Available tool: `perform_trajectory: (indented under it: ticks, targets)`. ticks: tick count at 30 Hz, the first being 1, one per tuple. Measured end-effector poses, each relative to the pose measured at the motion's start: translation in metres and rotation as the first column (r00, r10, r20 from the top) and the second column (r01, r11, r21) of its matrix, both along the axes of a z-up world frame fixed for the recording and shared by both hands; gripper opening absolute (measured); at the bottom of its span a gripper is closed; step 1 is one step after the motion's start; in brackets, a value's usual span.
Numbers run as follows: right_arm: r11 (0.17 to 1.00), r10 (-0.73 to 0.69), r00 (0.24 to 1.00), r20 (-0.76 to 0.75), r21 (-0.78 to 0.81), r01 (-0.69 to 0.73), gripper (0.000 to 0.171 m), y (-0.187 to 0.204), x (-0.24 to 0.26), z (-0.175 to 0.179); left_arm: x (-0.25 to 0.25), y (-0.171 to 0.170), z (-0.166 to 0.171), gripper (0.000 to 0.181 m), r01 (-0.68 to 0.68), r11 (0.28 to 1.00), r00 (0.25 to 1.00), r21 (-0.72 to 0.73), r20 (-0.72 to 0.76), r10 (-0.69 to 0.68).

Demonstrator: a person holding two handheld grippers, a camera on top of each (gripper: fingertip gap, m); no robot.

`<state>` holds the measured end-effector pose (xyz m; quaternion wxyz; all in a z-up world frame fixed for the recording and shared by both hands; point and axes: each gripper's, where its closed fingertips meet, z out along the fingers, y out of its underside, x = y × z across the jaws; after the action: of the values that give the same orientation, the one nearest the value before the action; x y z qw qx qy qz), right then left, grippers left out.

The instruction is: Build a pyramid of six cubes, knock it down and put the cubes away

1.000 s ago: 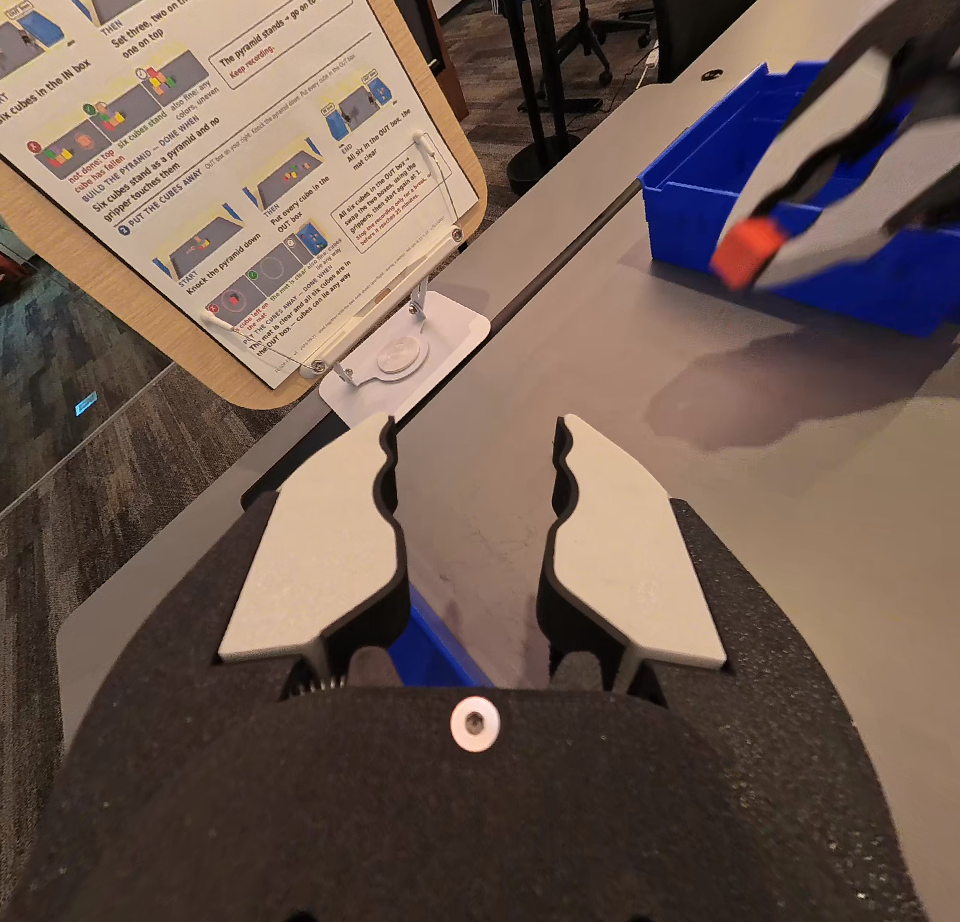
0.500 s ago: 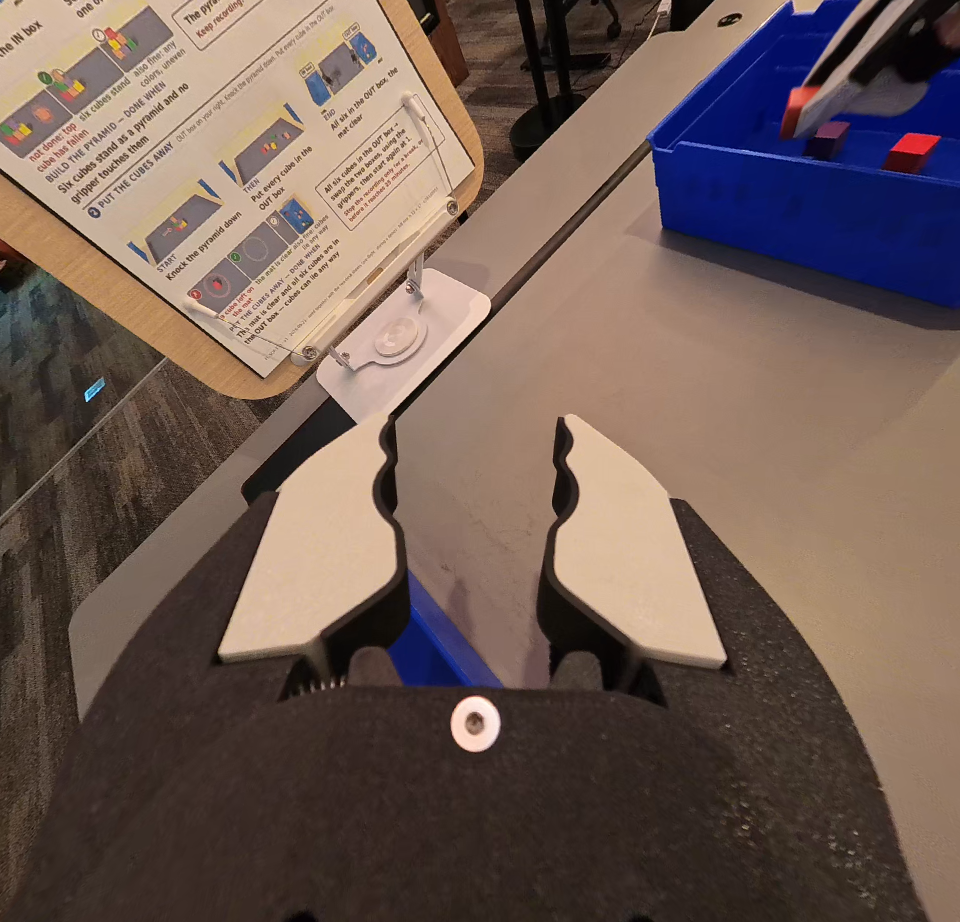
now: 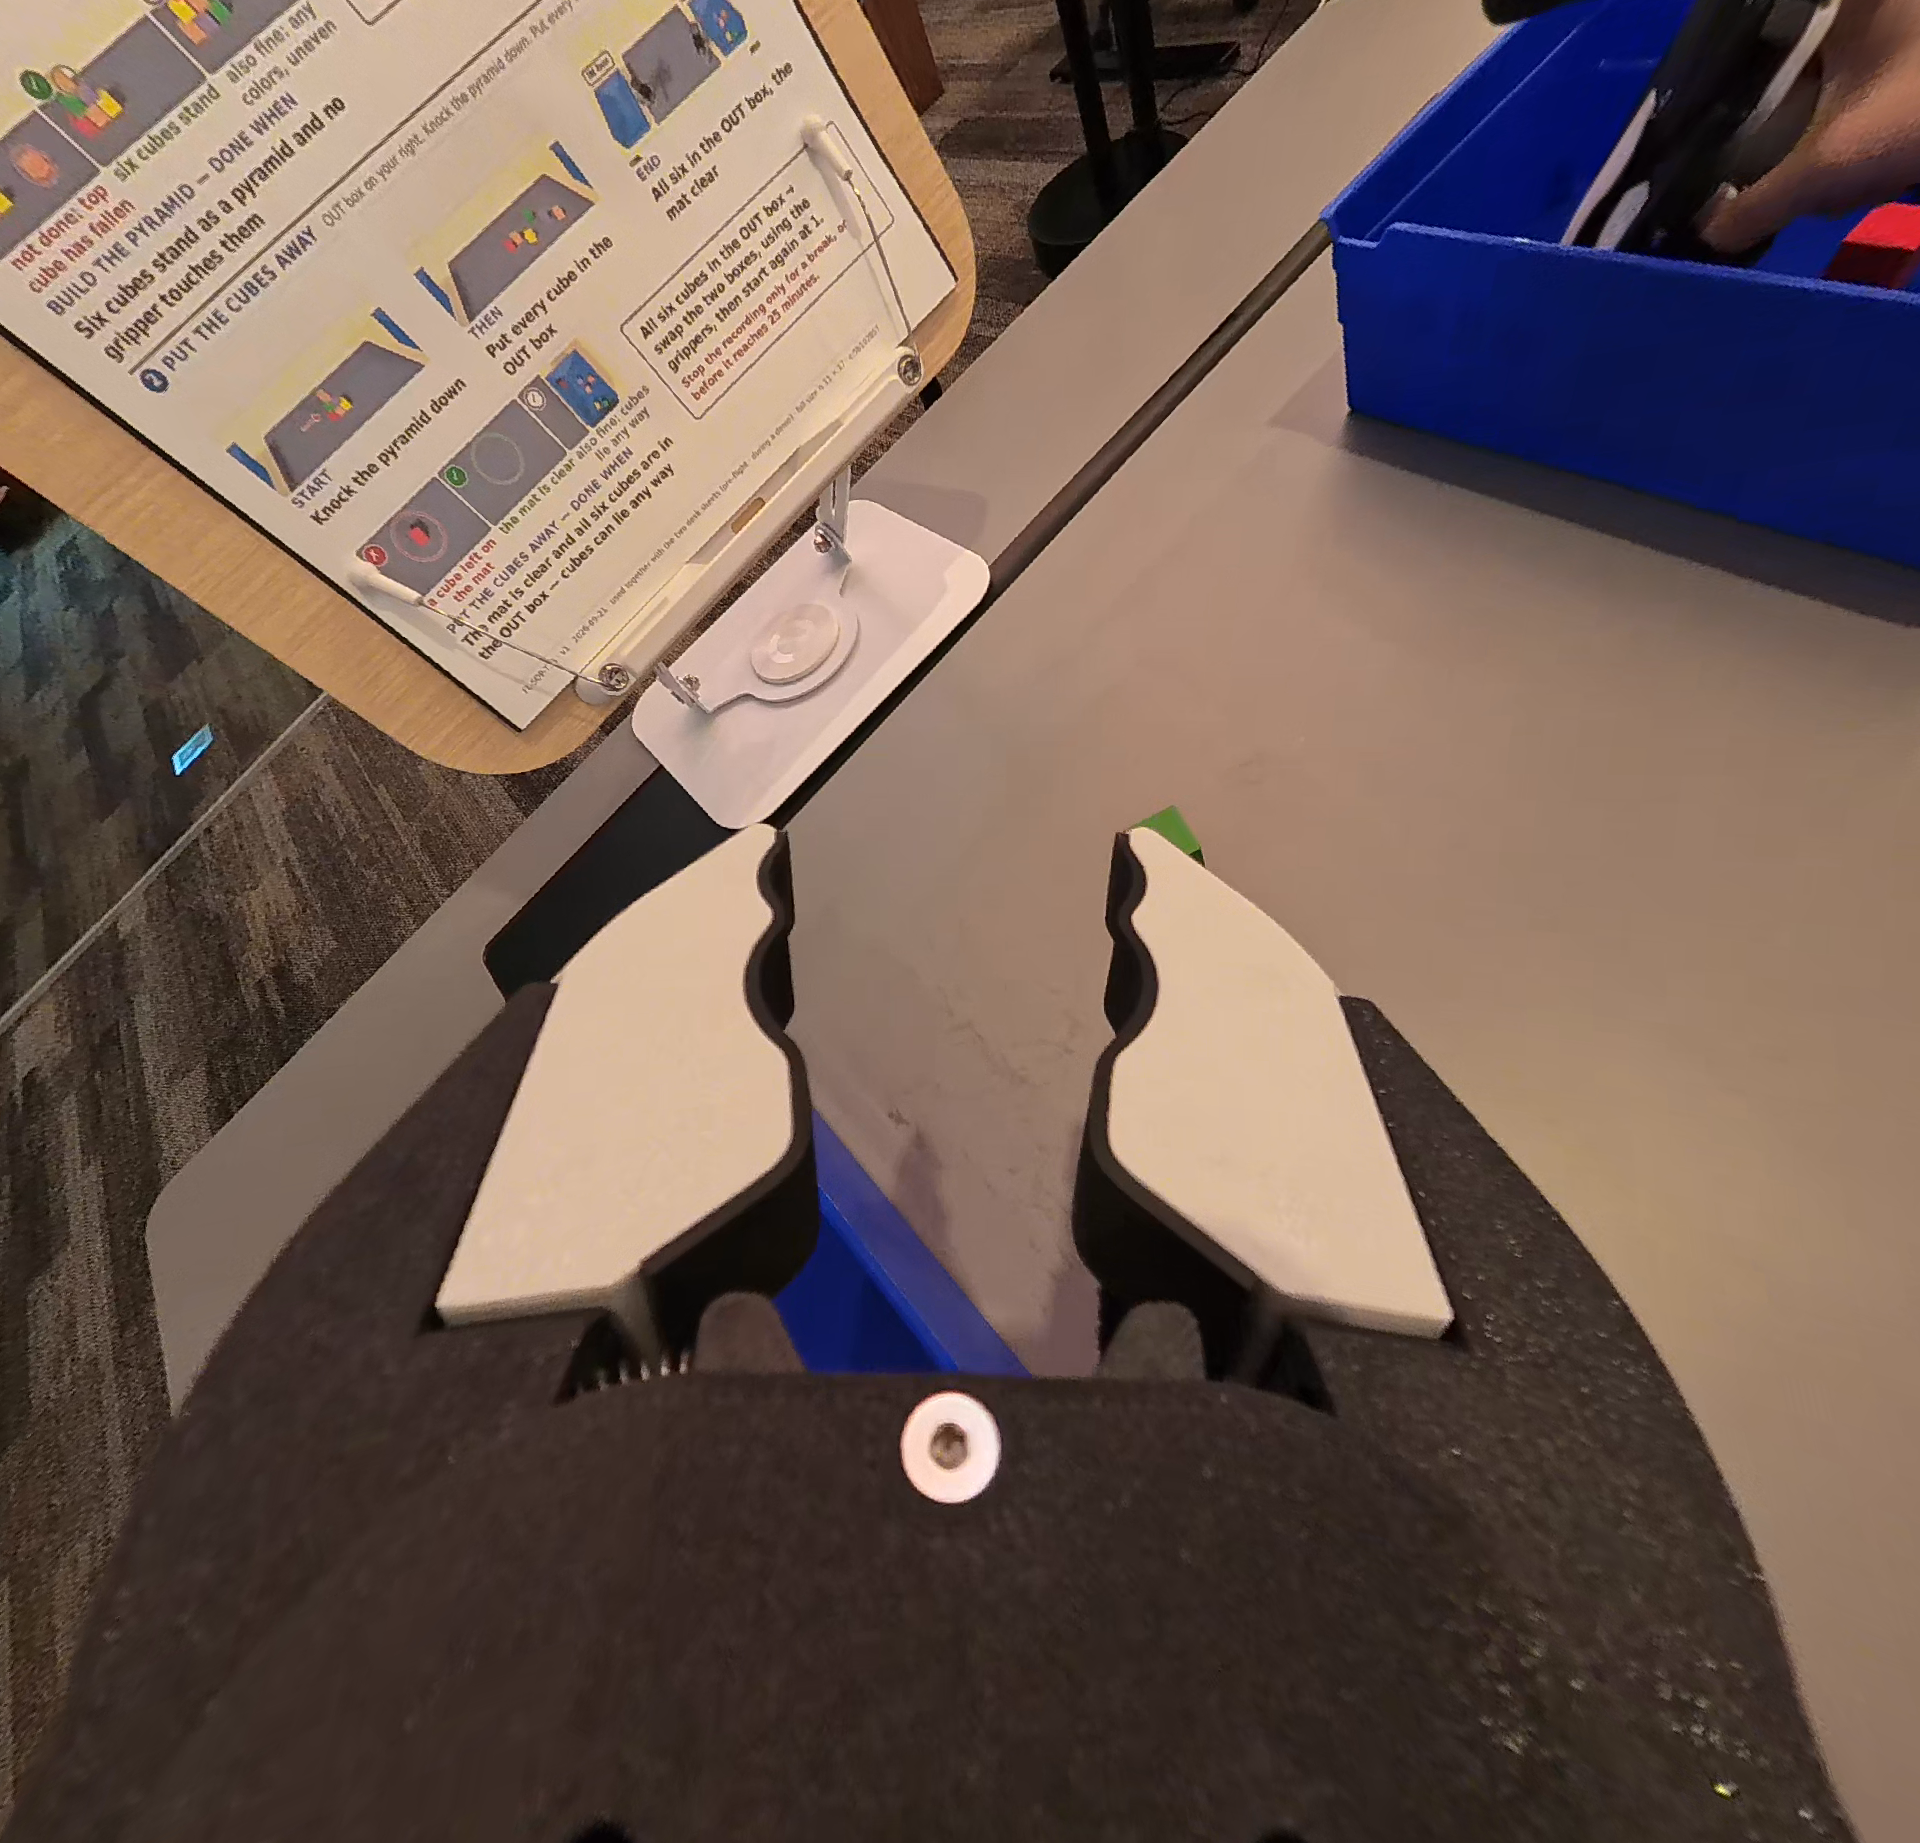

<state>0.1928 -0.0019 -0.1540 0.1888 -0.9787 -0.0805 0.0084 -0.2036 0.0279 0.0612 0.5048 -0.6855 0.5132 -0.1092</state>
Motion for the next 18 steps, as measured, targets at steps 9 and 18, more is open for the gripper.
perform_trajectory:
  ticks: [9, 18]
  targets:
    - [0.937, -0.051, 0.997, 0.049, 0.349, 0.031, 0.042, 0.014, 0.009, 0.097, -0.005, 0.003, 0.004, 0.058, -0.012, 1.0, 1.0, 0.001, 0.013, 0.012]
    - [0.765, 0.215, 0.958, 0.191, 0.576, -0.287, 0.046, 0.028, -0.139, 0.214, -0.021, 0.009, 0.015, 0.058, -0.053, 0.999, 0.997, 0.009, 0.051, 0.052]
